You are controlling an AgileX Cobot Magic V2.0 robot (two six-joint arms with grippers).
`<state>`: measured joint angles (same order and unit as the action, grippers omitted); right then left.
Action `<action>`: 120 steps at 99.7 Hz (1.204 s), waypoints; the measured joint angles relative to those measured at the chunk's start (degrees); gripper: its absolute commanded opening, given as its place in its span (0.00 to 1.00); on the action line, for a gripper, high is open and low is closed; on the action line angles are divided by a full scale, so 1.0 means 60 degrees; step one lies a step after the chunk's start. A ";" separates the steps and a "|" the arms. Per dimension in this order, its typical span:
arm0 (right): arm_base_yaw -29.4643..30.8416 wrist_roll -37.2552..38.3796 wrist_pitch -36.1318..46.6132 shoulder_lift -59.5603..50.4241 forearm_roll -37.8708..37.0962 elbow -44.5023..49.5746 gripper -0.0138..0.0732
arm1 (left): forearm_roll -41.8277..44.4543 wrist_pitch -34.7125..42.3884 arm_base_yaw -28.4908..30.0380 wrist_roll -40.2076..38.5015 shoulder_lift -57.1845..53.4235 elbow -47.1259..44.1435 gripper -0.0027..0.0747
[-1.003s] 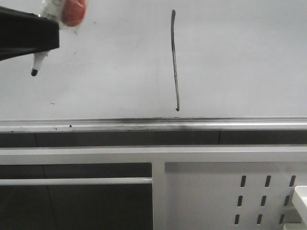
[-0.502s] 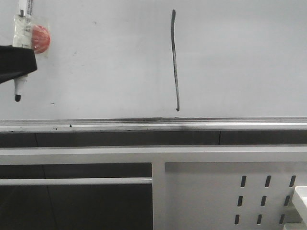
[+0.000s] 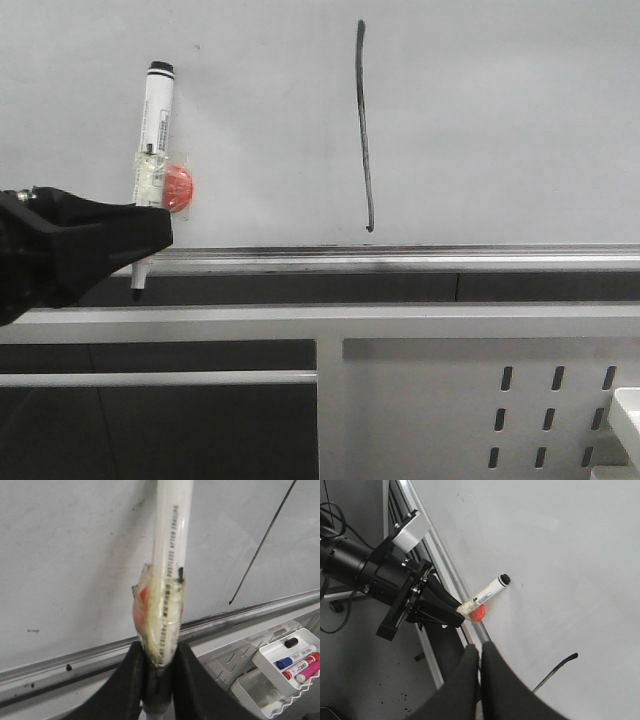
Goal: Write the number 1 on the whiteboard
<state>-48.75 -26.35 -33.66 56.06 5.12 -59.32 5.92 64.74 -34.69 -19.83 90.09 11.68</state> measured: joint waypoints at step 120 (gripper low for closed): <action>0.0000 0.0000 -0.0143 0.0019 0.0000 0.0000 0.08 | -0.1232 0.0294 -0.0080 0.0874 0.0171 0.0558 0.01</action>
<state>-48.75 -26.35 -34.51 56.18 5.12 -59.32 -1.47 66.51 -35.17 -14.59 91.11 15.03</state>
